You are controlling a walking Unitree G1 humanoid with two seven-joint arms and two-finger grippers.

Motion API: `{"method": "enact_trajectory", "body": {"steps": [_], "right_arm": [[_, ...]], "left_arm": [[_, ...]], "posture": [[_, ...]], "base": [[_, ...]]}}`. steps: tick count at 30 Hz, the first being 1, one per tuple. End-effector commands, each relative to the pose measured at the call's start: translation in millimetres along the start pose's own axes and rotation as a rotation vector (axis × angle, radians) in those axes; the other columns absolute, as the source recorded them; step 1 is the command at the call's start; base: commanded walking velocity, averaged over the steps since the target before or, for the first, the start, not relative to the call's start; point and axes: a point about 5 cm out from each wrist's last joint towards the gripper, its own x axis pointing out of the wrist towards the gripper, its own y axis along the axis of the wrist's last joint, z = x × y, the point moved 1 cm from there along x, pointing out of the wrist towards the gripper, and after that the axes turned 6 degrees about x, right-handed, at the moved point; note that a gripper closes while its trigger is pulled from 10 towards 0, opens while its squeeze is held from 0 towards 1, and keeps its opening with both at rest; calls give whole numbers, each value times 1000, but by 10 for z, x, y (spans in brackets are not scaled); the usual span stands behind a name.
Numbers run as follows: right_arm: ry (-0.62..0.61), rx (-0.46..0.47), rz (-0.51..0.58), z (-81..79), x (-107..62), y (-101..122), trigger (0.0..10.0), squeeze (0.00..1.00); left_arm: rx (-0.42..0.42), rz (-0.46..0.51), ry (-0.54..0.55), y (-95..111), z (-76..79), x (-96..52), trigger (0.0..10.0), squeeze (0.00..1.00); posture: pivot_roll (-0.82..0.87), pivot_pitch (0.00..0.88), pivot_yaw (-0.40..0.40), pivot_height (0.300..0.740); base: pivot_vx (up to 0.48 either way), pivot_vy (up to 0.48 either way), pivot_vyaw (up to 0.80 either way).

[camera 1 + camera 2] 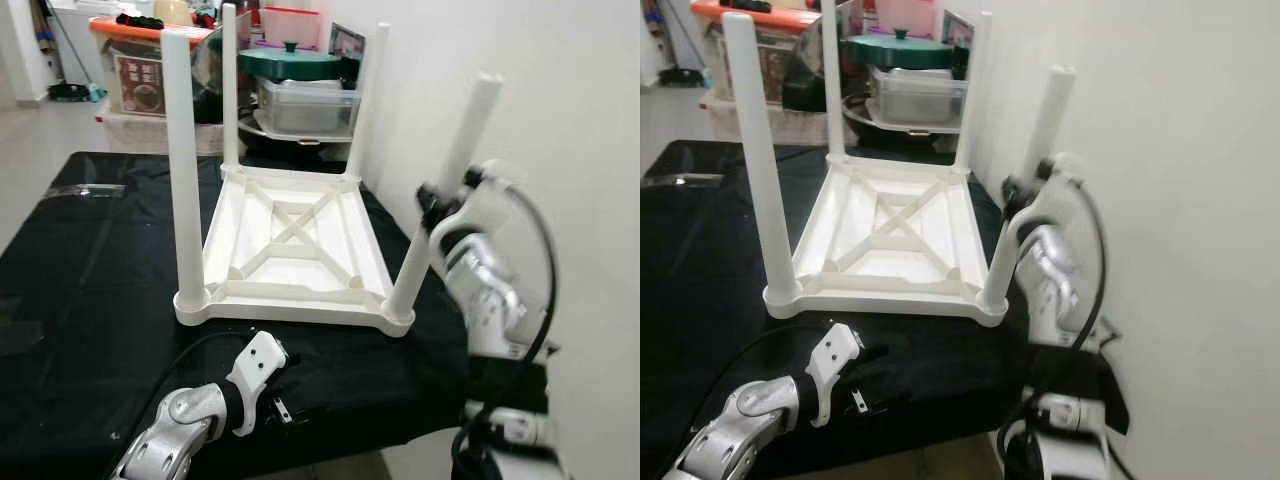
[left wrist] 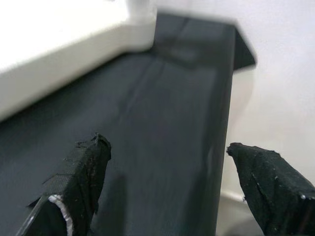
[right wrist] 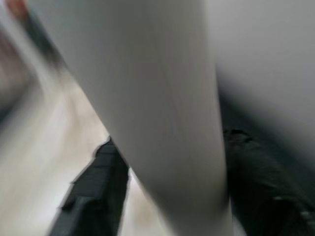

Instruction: Building children table

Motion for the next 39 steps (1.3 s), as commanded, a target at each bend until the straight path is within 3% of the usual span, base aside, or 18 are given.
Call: {"method": "enact_trajectory", "body": {"steps": [1,4,8,10,11,13,16,22,30,31,33,34,36,37,38,39], "right_arm": [[56,-30,-8,-113,4,21,10000,1000],[76,-65,-12,-114,-6,14,10000,1000],[45,-182,-12,11,22,-21,10000,1000],[45,-182,-12,11,22,-21,10000,1000],[4,-227,18,113,39,3,10000,0],[4,-227,18,113,39,3,10000,0],[-48,-199,129,189,34,158,10000,0],[-27,-223,314,149,-41,314,10000,0],[53,-202,296,72,-40,145,10000,0],[61,-208,277,73,-16,72,6431,0],[66,-213,272,72,-6,44,6431,0],[65,-224,263,79,11,9,3608,0],[63,-232,259,84,22,-12,3608,0],[63,-239,254,87,34,-26,2392,0],[63,-239,254,87,34,-26,2392,0],[62,-245,253,92,48,-37,3059,0]], "left_arm": [[5,5,-10,7,15,33,10000,0],[5,5,-11,9,15,36,10000,0],[5,1,-7,-1,4,25,10000,0],[5,1,-7,-1,4,25,10000,0],[5,0,-4,-4,1,21,10000,0],[5,0,-4,-4,1,21,10000,0],[3,2,1,-1,4,23,10000,0],[6,0,-2,-3,12,30,10000,0],[10,1,2,12,-4,38,10000,0],[9,2,1,13,3,43,10000,0],[9,2,1,13,5,44,10000,0],[9,2,2,12,6,44,10000,0],[8,1,3,11,6,43,10000,0],[8,1,4,9,6,40,10000,0],[8,1,4,9,6,40,10000,0],[7,0,5,8,5,38,10000,0]], "posture": [[59,0,-94,740],[61,0,-94,740],[61,0,-95,740],[61,0,-95,740],[64,0,-96,740],[64,0,-96,740],[64,0,-92,740],[69,0,-84,740],[73,0,-82,740],[78,0,-83,740],[78,0,-83,740],[83,0,-85,740],[83,0,-85,740],[85,0,-86,740],[85,0,-86,740],[85,0,-86,740]], "base": [[0,0,0],[0,0,0],[0,0,0],[0,0,0],[0,0,0],[0,0,0],[0,0,0],[0,0,0],[0,0,0],[0,0,0],[0,0,0],[0,0,0],[0,0,0],[0,0,0],[0,0,0],[0,0,0]]}}
